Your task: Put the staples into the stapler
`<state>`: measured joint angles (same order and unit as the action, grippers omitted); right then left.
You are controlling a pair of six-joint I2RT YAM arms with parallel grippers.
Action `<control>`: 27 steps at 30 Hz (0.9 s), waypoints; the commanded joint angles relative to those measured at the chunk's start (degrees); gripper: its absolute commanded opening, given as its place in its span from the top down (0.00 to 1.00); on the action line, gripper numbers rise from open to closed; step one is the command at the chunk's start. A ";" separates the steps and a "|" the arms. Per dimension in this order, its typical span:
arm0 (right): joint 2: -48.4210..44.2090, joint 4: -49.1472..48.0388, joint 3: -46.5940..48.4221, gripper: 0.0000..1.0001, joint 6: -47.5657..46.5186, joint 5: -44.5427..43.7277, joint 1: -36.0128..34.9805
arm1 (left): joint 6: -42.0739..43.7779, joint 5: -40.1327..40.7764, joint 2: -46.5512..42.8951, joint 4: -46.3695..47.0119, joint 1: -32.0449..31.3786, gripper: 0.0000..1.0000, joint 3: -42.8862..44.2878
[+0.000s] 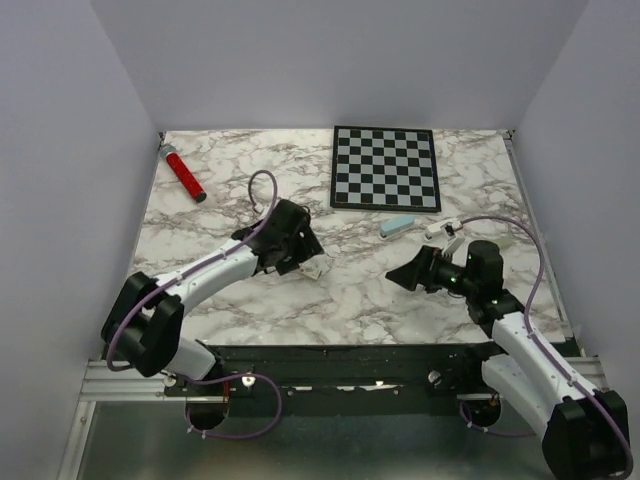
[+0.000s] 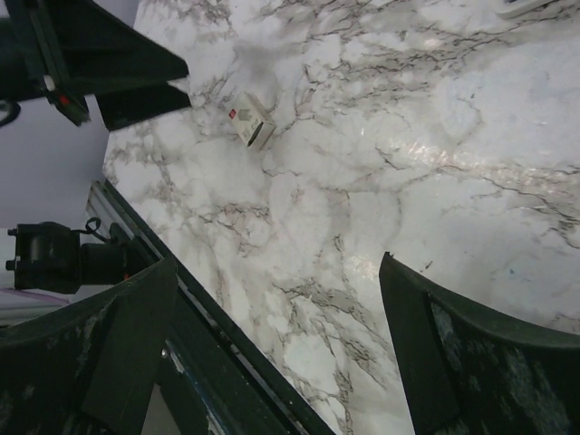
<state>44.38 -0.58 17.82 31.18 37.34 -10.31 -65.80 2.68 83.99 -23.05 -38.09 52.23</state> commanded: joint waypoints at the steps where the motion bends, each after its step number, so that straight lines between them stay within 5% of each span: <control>1: 3.69 -7.24 0.01 0.00 5.38 -4.46 -5.58 | 18.56 0.61 -4.70 -0.25 6.96 0.21 -1.77; 5: 11.84 -10.49 1.42 0.00 8.98 -9.29 -11.39 | 28.06 -9.76 -2.87 6.07 14.52 0.22 -3.19; 9: 19.05 -18.46 1.51 0.00 15.03 -12.90 -15.79 | 33.61 -13.83 1.44 6.09 15.67 0.22 -0.55; 16: 31.71 -26.22 4.93 0.00 20.14 -16.16 -24.13 | 31.53 -22.18 9.61 9.33 15.94 0.31 0.15; 27: 42.72 -31.41 7.31 0.00 23.67 -15.90 -26.70 | 25.81 -25.79 12.26 13.47 15.41 0.52 -3.62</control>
<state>85.08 -28.91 23.70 53.76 23.57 -36.45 -37.43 -19.99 95.90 -11.70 -22.24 51.20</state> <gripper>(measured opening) 0.997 0.519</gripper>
